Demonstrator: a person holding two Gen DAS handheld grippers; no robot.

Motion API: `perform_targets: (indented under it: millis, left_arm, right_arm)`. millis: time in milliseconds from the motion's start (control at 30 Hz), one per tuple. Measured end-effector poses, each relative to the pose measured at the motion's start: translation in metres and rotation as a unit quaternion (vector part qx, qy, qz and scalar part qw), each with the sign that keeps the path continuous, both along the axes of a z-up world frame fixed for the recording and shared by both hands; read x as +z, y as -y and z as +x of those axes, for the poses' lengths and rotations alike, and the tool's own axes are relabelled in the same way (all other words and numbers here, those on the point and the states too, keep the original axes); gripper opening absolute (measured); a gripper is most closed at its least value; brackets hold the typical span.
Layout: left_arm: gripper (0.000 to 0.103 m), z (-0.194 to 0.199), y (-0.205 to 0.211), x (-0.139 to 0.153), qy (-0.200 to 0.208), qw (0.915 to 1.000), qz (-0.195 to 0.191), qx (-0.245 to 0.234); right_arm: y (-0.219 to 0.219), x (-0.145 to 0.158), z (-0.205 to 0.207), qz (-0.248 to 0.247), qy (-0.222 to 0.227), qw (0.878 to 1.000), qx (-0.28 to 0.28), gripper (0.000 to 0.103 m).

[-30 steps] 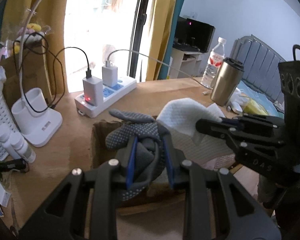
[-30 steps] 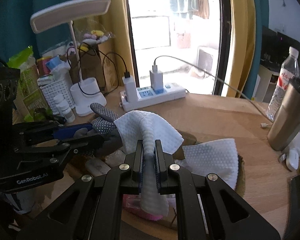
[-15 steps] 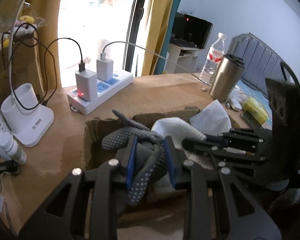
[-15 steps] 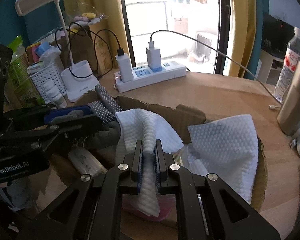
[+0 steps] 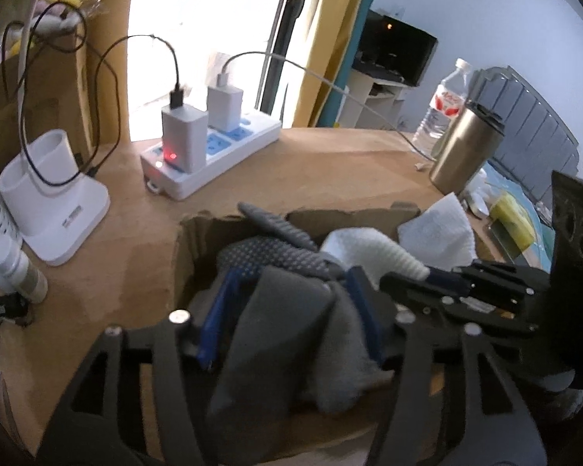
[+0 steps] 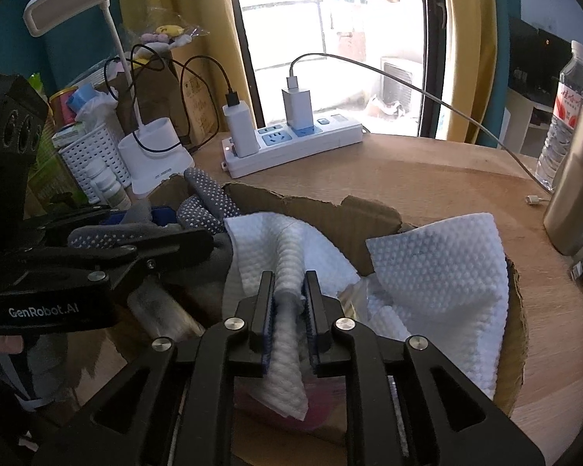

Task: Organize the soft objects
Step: 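Lower the gloves into the box with the left tool while the right tool releases the cloth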

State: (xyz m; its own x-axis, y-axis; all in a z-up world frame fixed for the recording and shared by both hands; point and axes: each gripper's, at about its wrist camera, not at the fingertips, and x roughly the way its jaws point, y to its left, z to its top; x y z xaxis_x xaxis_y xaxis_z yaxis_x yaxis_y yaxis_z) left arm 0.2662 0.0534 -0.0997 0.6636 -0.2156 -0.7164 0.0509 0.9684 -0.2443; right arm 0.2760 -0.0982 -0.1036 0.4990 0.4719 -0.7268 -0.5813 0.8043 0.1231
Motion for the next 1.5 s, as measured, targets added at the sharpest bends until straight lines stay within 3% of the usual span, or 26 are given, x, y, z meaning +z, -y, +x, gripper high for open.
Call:
perform_targets:
  millis: [133, 433, 1400, 1467, 1500]
  left_arm:
    - [0.061, -0.004, -0.002, 0.003, 0.001, 1.0, 0.004, 0.005]
    - [0.062, -0.022, -0.001, 0.022, 0.024, 0.9997, 0.009, 0.005]
    - [0.063, -0.107, 0.014, 0.074, 0.096, 0.9947, 0.03, 0.018]
    - [0.067, -0.115, 0.016, 0.077, 0.102, 0.9941, 0.033, 0.019]
    - [0.076, -0.118, 0.017, 0.078, 0.103, 0.9939, 0.034, 0.019]
  right_arm:
    - [0.002, 0.003, -0.003, 0.006, -0.001, 1.0, 0.0, 0.034]
    - [0.006, 0.019, -0.016, 0.012, 0.016, 1.0, -0.003, 0.049]
    - [0.034, 0.068, -0.083, 0.025, 0.087, 0.996, -0.026, 0.061]
    - [0.037, 0.071, -0.089, 0.026, 0.091, 0.995, -0.028, 0.062]
    - [0.039, 0.072, -0.092, 0.026, 0.094, 0.995, -0.029, 0.062]
